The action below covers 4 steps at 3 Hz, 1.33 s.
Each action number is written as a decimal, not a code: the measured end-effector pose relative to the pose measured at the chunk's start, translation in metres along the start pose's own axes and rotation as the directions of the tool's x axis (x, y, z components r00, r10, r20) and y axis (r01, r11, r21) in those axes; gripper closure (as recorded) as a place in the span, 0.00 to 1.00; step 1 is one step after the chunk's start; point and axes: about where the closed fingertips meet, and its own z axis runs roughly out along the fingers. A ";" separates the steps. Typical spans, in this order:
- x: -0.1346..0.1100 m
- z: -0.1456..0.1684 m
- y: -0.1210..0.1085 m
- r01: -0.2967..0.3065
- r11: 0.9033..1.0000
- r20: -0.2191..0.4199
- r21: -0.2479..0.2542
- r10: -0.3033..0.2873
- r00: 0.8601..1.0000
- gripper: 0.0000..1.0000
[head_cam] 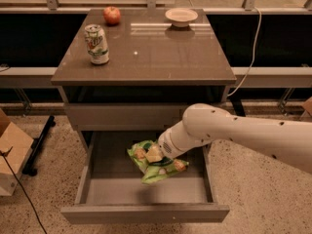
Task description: Place green rice chip bag into middle drawer
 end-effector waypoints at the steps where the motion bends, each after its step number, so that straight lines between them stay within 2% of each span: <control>1: 0.028 0.029 -0.019 -0.056 0.998 -0.010 -0.012 0.056 0.998 0.83; 2: 0.063 0.063 -0.044 -0.173 0.985 0.003 -0.029 0.173 0.985 0.52; 3: 0.080 0.080 -0.060 -0.238 0.970 0.002 -0.037 0.239 0.971 0.29; 4: 0.080 0.081 -0.058 -0.235 0.971 -0.001 -0.041 0.235 0.972 0.05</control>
Offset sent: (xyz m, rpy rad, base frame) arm 0.0045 -0.0419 -0.1296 0.0888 0.1382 -0.1937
